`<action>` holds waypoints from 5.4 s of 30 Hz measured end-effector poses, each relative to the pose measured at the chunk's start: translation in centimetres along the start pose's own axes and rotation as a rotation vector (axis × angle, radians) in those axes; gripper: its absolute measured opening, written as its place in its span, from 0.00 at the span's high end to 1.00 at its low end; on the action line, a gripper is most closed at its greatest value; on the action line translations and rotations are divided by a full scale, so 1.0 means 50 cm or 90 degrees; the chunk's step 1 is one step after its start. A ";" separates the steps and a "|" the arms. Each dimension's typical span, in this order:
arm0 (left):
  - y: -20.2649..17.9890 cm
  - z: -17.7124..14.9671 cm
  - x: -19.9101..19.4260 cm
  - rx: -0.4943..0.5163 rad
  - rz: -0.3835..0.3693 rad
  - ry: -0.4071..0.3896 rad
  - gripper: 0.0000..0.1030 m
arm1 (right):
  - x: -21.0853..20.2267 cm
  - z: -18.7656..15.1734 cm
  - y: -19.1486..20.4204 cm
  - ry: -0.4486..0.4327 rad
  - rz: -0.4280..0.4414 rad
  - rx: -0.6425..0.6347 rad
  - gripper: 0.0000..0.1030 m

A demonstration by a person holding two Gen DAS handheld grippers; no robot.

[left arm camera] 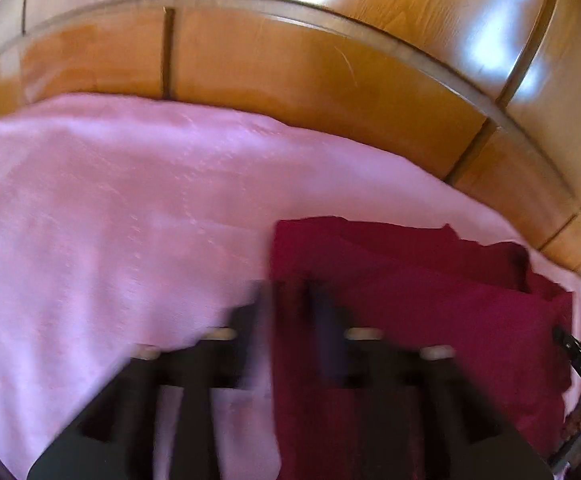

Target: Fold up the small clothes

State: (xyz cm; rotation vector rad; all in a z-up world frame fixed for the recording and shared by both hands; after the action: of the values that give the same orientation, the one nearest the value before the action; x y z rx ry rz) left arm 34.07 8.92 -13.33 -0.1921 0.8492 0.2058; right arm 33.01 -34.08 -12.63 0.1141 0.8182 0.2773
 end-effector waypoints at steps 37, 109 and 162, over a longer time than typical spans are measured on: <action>0.085 -0.519 -0.374 0.068 -0.161 0.080 0.43 | -0.385 -0.459 -0.006 0.099 0.043 0.067 0.62; 0.130 -0.461 -0.377 0.004 -0.238 0.110 0.83 | -0.442 -0.392 -0.032 0.004 0.139 0.159 0.91; 0.119 -0.394 -0.389 0.147 0.093 -0.030 0.03 | -0.305 -0.419 0.060 0.059 0.098 0.081 0.02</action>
State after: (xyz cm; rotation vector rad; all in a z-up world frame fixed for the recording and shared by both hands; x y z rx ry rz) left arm 5.82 7.73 -11.78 0.0901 0.8340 0.2461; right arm 7.15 -35.73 -15.52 0.2860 0.9207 0.3774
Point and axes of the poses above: each gripper's, at about its wrist camera, not at the fingertips, and x roughly the way its jaws point, y to its left, z to its top, the point moved 7 cm from there along x, roughly the way its jaws point, and after that the axes turned 9 degrees about z, right-handed, at the moved point
